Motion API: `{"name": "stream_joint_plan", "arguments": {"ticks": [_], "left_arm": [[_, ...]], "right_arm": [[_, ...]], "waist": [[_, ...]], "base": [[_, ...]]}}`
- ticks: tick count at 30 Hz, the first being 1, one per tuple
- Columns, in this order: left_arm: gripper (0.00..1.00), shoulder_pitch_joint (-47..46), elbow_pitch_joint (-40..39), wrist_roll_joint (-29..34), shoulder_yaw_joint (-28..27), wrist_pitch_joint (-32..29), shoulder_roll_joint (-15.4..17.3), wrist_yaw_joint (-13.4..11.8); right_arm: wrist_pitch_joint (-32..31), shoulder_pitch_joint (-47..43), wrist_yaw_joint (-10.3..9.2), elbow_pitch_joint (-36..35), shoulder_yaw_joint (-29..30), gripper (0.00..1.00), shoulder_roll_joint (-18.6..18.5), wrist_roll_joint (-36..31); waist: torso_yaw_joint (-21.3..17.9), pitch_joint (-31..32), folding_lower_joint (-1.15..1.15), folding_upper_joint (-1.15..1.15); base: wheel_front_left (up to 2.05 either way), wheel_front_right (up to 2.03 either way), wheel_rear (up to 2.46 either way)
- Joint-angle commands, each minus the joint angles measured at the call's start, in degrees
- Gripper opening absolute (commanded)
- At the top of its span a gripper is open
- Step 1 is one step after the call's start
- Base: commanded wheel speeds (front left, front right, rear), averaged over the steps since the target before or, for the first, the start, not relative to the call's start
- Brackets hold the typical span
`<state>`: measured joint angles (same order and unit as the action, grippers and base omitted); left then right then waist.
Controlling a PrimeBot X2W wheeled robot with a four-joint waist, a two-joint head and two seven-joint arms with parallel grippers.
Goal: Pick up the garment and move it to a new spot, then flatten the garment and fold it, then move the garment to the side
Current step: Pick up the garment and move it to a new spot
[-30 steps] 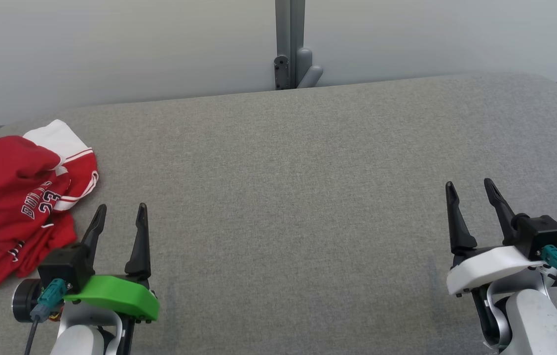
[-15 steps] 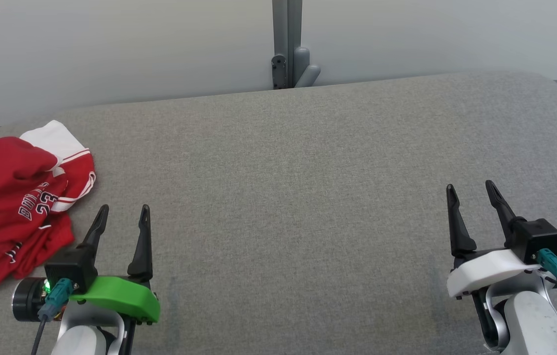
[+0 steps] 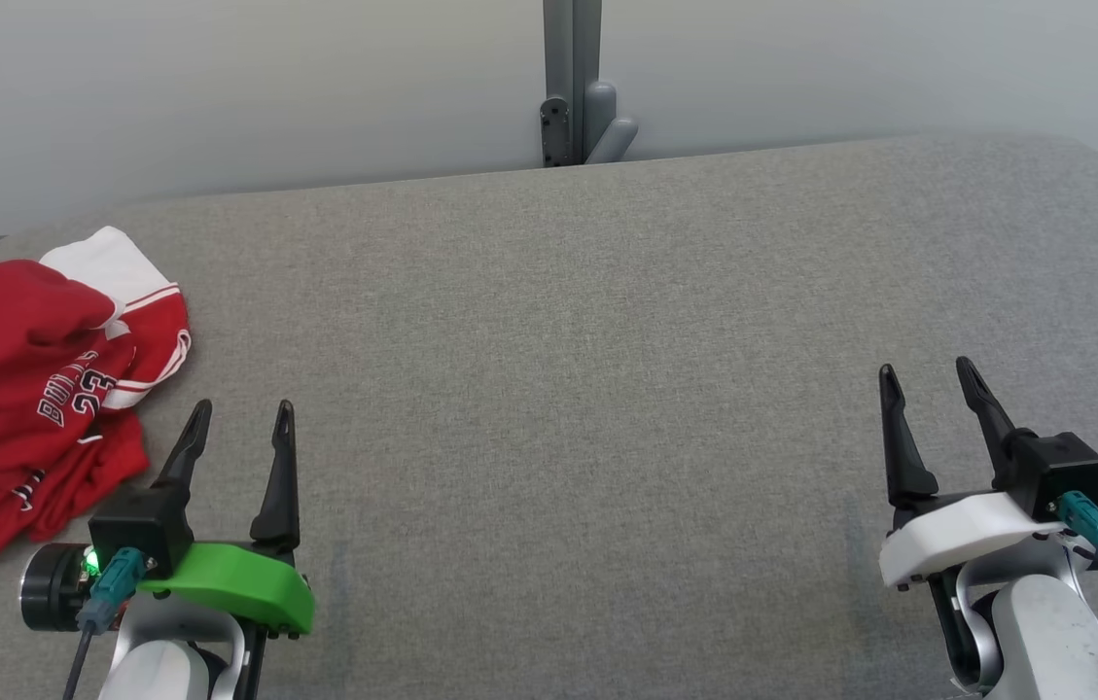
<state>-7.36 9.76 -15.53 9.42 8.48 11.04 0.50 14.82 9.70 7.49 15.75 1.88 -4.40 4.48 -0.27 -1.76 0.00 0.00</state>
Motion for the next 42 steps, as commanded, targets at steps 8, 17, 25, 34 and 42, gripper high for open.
{"name": "stream_joint_plan", "arguments": {"ticks": [8,17,25,34,42], "left_arm": [[1.00,0.3,-0.1,-1.0,0.1,0.4,0.4,-0.5],[1.00,-1.2,0.3,-1.8,-0.5,1.2,0.2,-1.0],[1.00,-2.2,0.6,-2.6,-1.8,2.0,1.0,-1.5],[1.00,-1.6,0.3,-3.8,-2.9,2.6,1.5,-2.4],[1.00,-1.1,-0.2,-4.2,-2.8,2.5,2.0,-2.6]], "right_arm": [[0.3,0.1,0.00,0.1,0.5,1.00,0.0,0.8],[0.0,0.3,0.00,-1.0,0.6,1.00,-0.1,1.5],[-0.7,0.4,0.00,-2.5,-0.3,1.00,-0.1,2.2],[-1.0,1.1,0.00,-2.5,-1.9,1.00,0.2,2.9],[-1.0,1.0,0.00,-1.9,-1.6,1.00,0.3,2.9]], "waist": [[0.8,-0.2,0.00,0.00],[4.6,-0.3,0.00,0.00],[13.3,-0.5,0.00,0.00],[22.8,-0.7,0.00,0.00],[25.7,-0.5,0.00,0.00]], "base": [[0.00,0.00,0.00],[0.00,0.00,0.00],[0.00,0.00,0.00],[0.00,0.00,0.00],[0.00,0.00,0.00]]}}
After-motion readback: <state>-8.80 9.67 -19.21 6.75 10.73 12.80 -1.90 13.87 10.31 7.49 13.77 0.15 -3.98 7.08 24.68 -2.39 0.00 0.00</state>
